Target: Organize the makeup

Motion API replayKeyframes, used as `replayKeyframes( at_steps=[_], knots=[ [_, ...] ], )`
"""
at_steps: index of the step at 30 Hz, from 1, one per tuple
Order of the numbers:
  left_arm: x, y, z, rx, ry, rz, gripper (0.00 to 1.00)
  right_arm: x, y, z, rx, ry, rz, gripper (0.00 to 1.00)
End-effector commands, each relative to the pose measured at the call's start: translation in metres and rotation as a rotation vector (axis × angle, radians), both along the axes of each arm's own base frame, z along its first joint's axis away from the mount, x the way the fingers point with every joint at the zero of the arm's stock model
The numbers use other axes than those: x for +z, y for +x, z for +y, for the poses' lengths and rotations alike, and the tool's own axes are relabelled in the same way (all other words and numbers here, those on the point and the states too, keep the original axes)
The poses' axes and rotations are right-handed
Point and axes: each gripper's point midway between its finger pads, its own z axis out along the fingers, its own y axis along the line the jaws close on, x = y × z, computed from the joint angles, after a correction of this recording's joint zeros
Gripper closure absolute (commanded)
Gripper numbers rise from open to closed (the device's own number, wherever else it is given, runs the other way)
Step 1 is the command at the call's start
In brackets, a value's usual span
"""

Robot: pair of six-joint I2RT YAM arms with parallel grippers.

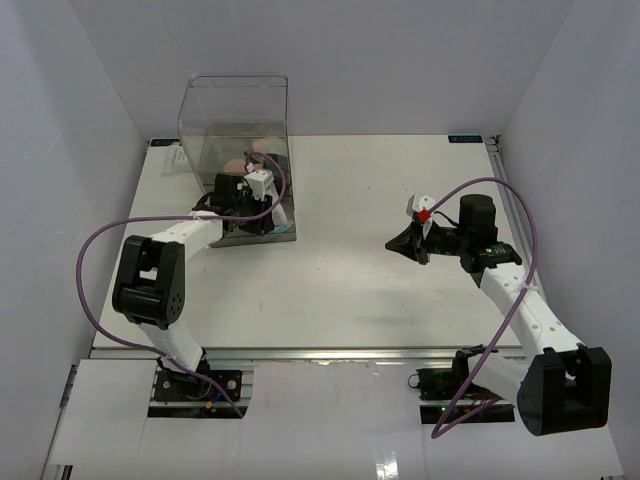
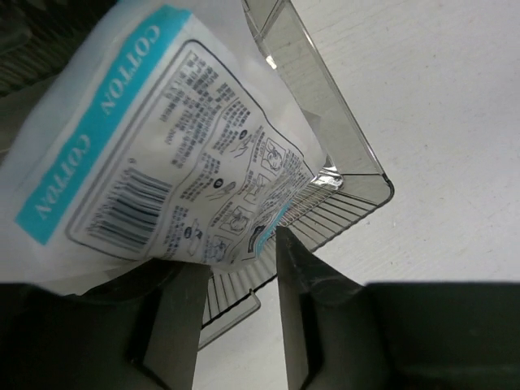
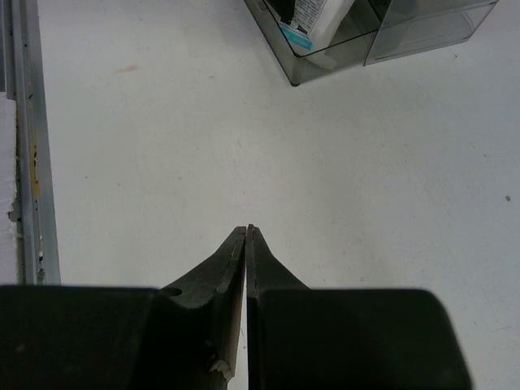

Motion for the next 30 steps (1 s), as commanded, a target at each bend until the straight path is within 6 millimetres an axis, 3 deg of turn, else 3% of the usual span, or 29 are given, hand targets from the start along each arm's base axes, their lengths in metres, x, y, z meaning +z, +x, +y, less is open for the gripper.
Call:
replayKeyframes(
  at_steps=[1, 10, 20, 24, 30],
  knots=[
    [0.067, 0.002, -0.005, 0.013, -0.066, -0.171, 0.44, 0.003, 0.000, 0.001, 0.013, 0.013, -0.014, 0.92],
    [0.098, 0.006, 0.006, 0.129, -0.104, -0.257, 0.36, 0.003, -0.001, 0.001, 0.014, 0.014, -0.014, 0.92],
    [0.104, 0.035, 0.017, 0.329, -0.163, -0.284, 0.43, 0.001, 0.000, 0.000, 0.011, 0.012, -0.009, 0.92],
    [0.094, 0.047, 0.016, 0.337, -0.156, -0.276, 0.45, 0.000, 0.000, 0.000, 0.011, 0.010, -0.006, 0.92],
    [0.062, 0.055, 0.011, 0.318, -0.116, -0.217, 0.46, -0.001, 0.001, 0.000, 0.009, 0.007, -0.006, 0.92]
  ],
)
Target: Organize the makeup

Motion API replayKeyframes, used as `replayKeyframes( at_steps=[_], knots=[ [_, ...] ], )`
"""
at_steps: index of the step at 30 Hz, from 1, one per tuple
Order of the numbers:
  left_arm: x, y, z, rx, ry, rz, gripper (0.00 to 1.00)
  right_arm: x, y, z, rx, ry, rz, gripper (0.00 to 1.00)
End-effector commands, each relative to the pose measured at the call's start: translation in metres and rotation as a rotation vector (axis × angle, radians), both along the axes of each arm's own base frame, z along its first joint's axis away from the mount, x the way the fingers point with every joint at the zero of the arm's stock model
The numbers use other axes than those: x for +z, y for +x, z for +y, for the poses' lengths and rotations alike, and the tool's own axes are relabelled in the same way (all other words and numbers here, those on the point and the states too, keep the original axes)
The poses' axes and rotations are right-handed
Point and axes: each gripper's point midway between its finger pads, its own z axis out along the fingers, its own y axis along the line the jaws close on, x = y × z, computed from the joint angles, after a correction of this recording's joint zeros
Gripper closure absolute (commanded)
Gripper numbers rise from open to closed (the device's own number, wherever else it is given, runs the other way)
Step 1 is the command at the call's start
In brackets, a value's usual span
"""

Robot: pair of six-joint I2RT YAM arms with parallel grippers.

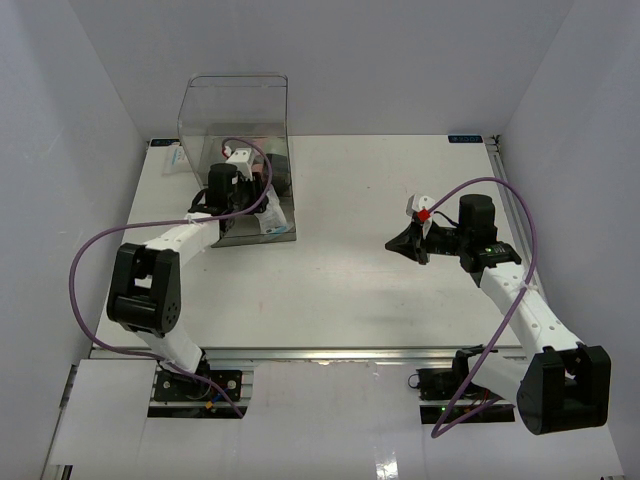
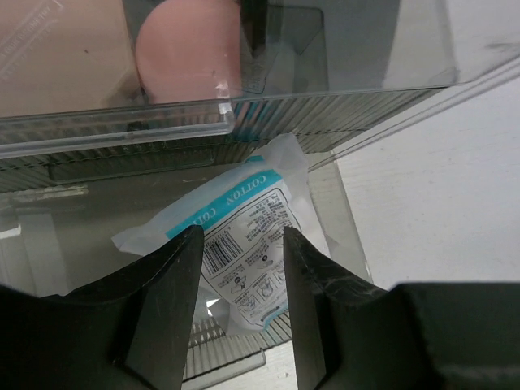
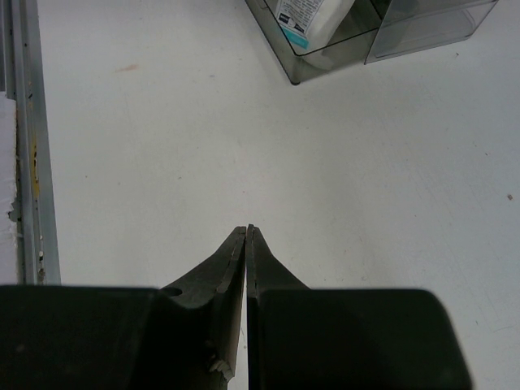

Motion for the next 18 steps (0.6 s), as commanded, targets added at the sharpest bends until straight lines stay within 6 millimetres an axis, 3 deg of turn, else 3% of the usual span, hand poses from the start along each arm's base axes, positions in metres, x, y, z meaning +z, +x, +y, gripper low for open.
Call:
replayKeyframes(
  at_steps=[1, 9, 18],
  knots=[
    [0.001, 0.011, -0.005, -0.001, 0.006, -0.016, 0.46, 0.000, 0.000, 0.000, 0.010, 0.008, -0.009, 0.92],
    [-0.030, 0.008, -0.021, -0.049, 0.016, 0.031, 0.46, -0.002, 0.001, 0.000, 0.008, 0.006, -0.001, 0.92],
    [-0.049, 0.008, -0.041, -0.071, 0.023, 0.048, 0.46, -0.003, 0.002, 0.000, 0.005, 0.003, 0.001, 0.92]
  ],
)
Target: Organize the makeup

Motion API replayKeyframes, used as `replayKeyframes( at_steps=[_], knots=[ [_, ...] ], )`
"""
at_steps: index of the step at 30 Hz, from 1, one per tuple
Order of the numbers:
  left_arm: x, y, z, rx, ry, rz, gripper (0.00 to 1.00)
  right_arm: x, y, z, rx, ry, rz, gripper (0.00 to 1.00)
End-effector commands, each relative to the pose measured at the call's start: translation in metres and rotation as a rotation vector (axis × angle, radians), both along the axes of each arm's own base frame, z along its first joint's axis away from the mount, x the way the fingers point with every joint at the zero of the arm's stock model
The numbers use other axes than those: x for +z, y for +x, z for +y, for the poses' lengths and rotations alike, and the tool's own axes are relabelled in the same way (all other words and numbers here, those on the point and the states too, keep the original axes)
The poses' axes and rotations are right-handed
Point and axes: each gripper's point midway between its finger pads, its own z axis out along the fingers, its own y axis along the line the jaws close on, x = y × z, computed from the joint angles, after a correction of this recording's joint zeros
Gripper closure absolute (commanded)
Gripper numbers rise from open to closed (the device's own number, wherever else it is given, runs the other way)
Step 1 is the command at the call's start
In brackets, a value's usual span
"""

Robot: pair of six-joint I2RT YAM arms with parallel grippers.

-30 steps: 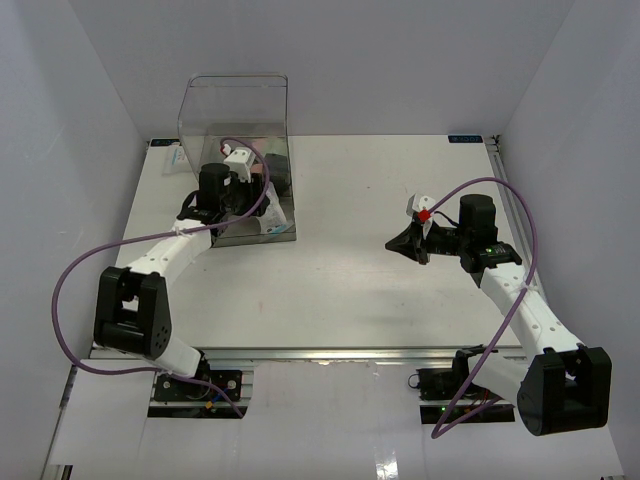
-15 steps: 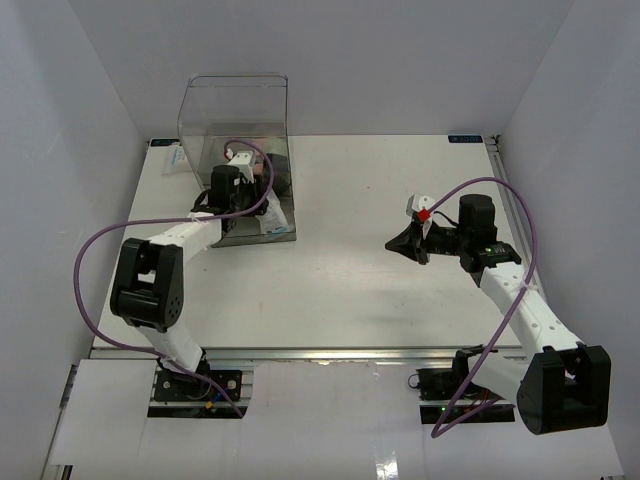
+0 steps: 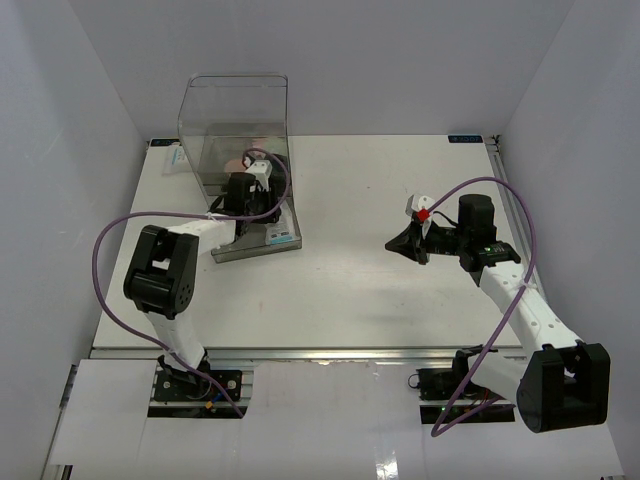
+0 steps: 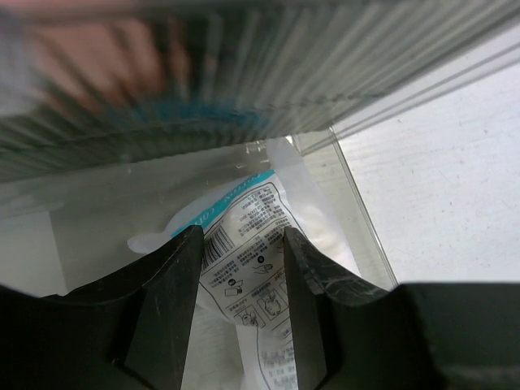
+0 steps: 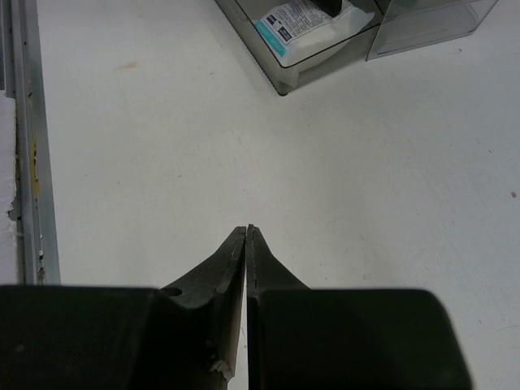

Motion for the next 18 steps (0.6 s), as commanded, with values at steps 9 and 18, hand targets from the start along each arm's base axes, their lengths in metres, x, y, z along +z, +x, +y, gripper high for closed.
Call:
replayKeyframes(
  at_steps=[9, 18],
  knots=[
    [0.024, 0.008, -0.016, -0.010, -0.013, -0.070, 0.44, -0.001, 0.001, 0.000, 0.005, 0.003, -0.008, 0.92],
    [0.109, 0.001, -0.006, 0.018, -0.036, -0.245, 0.38, -0.001, 0.001, 0.000, 0.007, 0.004, -0.007, 0.91]
  ],
)
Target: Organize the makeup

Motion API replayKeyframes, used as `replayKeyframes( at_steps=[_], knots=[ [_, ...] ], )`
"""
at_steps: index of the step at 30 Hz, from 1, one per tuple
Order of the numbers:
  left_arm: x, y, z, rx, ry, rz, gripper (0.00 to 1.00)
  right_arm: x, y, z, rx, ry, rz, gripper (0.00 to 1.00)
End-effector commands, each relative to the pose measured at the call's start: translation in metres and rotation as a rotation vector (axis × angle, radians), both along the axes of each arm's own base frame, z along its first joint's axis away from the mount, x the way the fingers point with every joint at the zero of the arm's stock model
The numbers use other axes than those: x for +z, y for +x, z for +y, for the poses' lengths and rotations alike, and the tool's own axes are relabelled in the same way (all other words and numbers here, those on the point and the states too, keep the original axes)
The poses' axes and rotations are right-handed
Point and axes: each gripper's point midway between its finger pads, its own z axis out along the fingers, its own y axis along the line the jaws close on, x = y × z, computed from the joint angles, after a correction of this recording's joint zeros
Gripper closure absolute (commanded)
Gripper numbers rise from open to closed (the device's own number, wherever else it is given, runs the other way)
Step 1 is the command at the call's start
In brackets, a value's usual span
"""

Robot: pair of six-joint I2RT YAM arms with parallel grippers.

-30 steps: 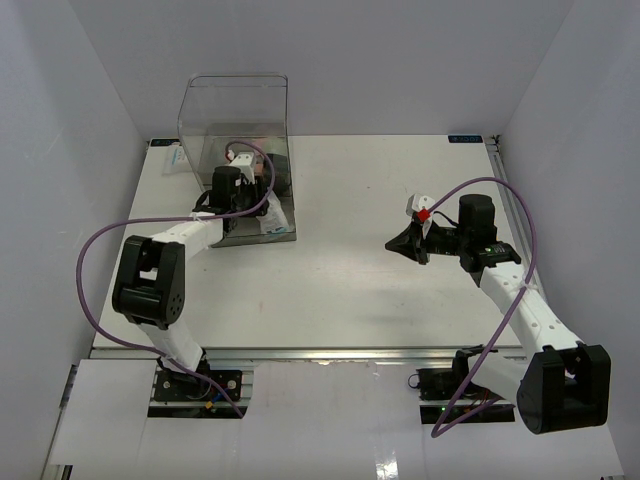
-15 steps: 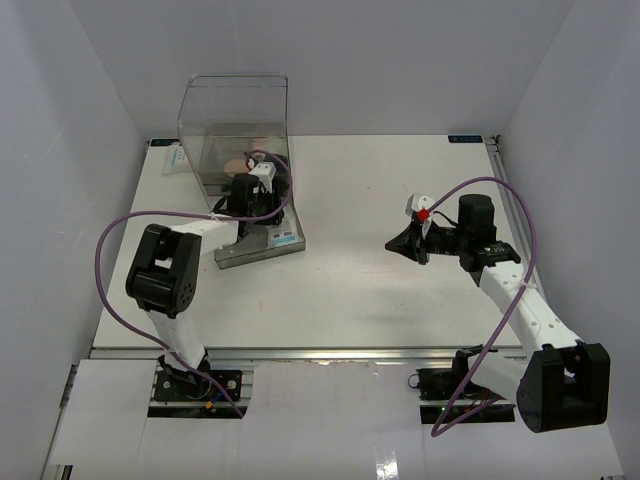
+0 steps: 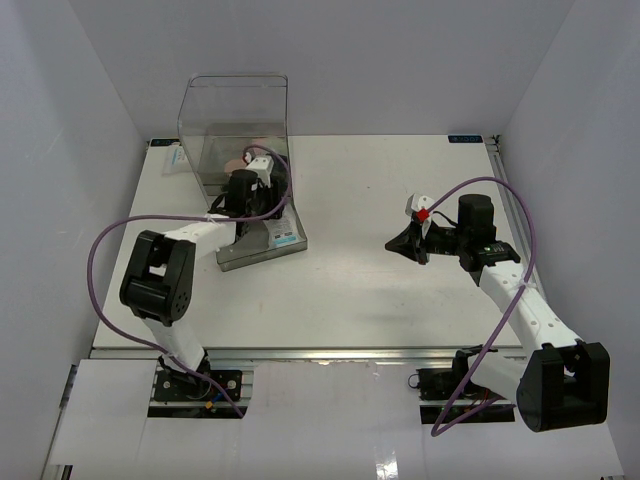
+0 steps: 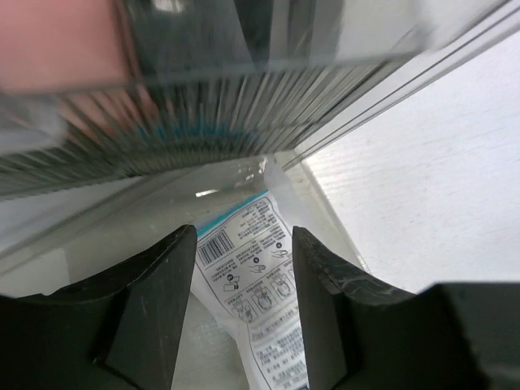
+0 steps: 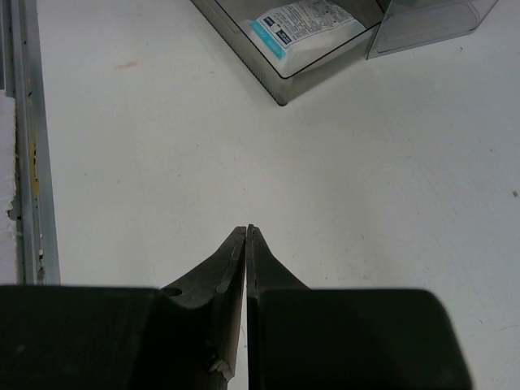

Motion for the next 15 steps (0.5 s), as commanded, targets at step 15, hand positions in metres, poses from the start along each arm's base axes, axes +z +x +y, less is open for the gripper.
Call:
replayKeyframes(
  at_steps=[15],
  knots=[
    [0.141, -0.063, 0.108, 0.308, -0.258, -0.245, 0.02, 0.004, -0.001, 0.000, 0.011, 0.013, -0.016, 0.91]
  ],
)
